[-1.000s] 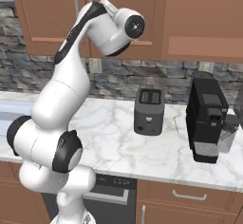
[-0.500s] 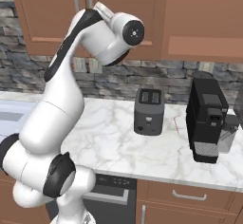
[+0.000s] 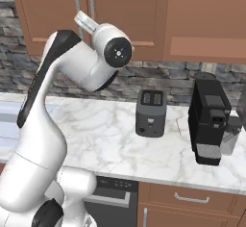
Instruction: Close all open cabinet doors.
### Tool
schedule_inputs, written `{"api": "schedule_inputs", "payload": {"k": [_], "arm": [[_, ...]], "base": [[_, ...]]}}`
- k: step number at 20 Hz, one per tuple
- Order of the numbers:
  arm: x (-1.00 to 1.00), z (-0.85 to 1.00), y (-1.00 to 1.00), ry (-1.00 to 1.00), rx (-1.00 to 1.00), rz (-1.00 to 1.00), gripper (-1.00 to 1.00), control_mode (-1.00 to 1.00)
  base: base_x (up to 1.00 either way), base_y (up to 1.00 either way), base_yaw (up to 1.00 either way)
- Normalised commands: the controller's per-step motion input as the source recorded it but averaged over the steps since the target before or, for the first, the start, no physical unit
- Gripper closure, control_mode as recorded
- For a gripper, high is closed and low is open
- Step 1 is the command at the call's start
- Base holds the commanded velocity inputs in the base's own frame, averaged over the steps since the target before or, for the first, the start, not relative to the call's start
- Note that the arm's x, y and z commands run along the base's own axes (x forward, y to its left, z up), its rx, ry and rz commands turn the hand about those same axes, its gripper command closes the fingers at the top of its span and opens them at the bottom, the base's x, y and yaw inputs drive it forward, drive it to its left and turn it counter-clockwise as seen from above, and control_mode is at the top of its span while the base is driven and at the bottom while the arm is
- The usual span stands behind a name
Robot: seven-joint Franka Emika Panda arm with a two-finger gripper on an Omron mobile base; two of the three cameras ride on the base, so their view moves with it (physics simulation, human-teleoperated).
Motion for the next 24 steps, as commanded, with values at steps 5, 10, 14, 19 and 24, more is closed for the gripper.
{"api": "schedule_inputs", "payload": {"k": [5, 10, 14, 19, 24], "arm": [[-1.00, 0.10, 0.37, -0.01, 0.00, 0.00, -1.00, -1.00], [-1.00, 0.00, 0.62, 0.00, -0.04, 0.00, -1.00, -1.00], [-0.89, 0.00, 0.66, 0.04, -0.15, 0.00, -1.00, -1.00], [-0.55, 0.02, 0.41, 0.09, -0.19, 0.00, -1.00, -1.00], [-0.26, 0.20, 0.40, 0.04, -0.23, 0.00, -1.00, -1.00]], "base": [[0.00, 0.00, 0.00], [0.00, 0.00, 0.00], [0.00, 0.00, 0.00], [0.00, 0.00, 0.00], [0.00, 0.00, 0.00]]}}
